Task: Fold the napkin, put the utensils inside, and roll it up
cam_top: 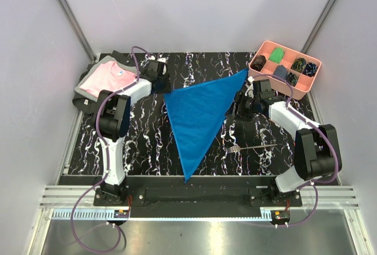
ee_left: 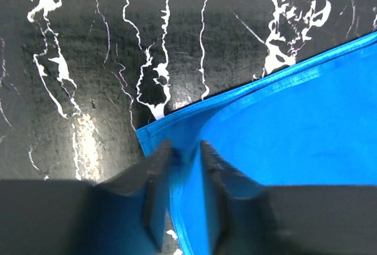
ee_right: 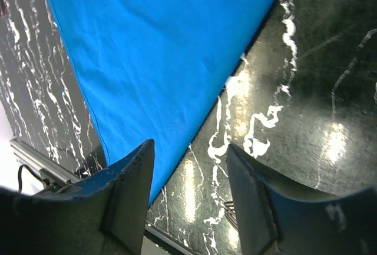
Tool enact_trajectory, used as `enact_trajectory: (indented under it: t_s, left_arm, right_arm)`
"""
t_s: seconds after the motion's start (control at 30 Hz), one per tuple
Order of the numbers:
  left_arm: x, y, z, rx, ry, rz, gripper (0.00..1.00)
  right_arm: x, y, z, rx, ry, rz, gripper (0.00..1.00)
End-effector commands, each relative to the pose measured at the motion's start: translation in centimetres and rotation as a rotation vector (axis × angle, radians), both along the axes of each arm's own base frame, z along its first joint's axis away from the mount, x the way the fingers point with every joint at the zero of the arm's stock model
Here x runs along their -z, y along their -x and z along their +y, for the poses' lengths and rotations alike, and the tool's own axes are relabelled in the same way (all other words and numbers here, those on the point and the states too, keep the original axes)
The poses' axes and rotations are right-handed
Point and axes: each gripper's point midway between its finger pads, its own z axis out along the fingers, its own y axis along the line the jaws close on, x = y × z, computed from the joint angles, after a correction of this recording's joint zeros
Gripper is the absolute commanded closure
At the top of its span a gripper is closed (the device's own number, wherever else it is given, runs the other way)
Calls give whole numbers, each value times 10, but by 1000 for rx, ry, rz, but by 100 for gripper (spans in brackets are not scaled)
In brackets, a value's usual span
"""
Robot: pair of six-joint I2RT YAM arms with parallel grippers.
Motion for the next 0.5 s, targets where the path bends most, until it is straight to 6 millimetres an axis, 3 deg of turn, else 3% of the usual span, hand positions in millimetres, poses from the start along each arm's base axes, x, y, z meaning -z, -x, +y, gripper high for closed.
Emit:
enact_trajectory:
  t_s: [0.0, 0.1, 0.17, 0.2, 0.23, 0.4, 0.47]
  left_arm:
    - [-42, -22, 0, -7, 13, -111, 50]
    - [-70, -21, -1, -6, 22, -141, 24]
    - [-86, -17, 1, -13, 29, -150, 17]
    - [-107, -13, 1, -14, 46, -180, 13]
    - [-115, -8, 1, -11, 52, -180, 8]
    - [-177, 22, 6, 24, 68, -236, 2]
    - [-181, 37, 12, 28, 53, -217, 1]
  right_arm:
    - [-1, -4, -26, 113, 67, 20, 38]
    - [2, -2, -56, 242, 133, 58, 36]
    - [3, -7, -83, 341, 157, 67, 36]
    - [5, -11, -100, 401, 206, 60, 35]
    - [5, -15, -115, 450, 231, 56, 34]
    - [10, -44, -158, 501, 453, 15, 30]
    - [14, -55, -167, 477, 523, 10, 29]
